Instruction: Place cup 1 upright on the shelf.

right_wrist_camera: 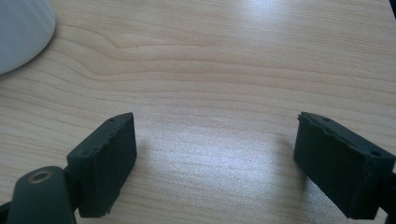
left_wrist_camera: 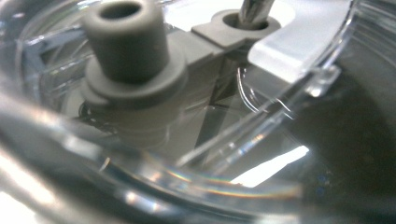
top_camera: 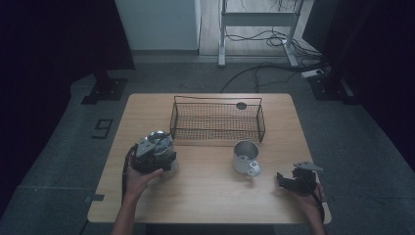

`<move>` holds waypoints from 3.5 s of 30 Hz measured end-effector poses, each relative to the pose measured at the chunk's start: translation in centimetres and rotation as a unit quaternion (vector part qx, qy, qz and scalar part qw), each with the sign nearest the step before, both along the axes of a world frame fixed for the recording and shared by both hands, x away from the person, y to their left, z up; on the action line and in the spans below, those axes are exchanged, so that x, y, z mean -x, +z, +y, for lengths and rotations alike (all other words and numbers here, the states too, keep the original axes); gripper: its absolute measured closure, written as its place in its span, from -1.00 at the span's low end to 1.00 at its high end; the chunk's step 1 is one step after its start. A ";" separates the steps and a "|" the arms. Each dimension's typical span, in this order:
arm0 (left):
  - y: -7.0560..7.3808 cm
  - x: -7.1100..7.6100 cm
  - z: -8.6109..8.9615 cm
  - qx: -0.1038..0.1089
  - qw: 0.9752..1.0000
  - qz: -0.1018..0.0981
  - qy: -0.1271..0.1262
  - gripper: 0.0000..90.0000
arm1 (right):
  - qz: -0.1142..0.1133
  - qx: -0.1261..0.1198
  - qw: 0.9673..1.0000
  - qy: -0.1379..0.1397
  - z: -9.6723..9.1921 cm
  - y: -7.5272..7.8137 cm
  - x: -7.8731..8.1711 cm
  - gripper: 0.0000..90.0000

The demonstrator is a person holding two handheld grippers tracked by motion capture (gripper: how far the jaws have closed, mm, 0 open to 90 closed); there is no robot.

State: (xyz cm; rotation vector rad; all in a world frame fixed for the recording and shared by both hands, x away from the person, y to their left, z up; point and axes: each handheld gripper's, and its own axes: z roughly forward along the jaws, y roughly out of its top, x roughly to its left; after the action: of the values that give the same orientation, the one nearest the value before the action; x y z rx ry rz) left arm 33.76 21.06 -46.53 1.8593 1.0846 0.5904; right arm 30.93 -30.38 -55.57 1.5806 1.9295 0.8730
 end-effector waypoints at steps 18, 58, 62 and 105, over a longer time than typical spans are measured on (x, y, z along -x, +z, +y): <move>3.3 -0.3 -1.2 -0.005 1.000 -0.007 -0.001 -0.91 | 0.000 0.000 1.000 -0.001 0.0 0.0 0.0 -0.71; 4.8 -2.6 -1.7 0.002 1.000 0.005 0.004 -0.91 | 0.000 0.001 1.000 -0.005 0.0 0.0 0.0 -0.70; 5.0 -2.9 -1.7 0.004 1.000 0.003 0.004 -0.91 | 0.000 0.001 1.000 -0.005 0.0 0.0 0.0 -0.70; 6.3 -5.4 -2.9 0.005 1.000 0.000 0.006 -0.91 | 0.000 0.002 1.000 -0.006 0.0 0.0 0.0 -0.69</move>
State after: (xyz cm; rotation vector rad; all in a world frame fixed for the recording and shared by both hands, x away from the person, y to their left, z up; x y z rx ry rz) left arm 39.17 18.16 -40.24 1.8446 1.0980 0.5905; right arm 30.88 -30.34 -55.56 1.5892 1.9180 0.8636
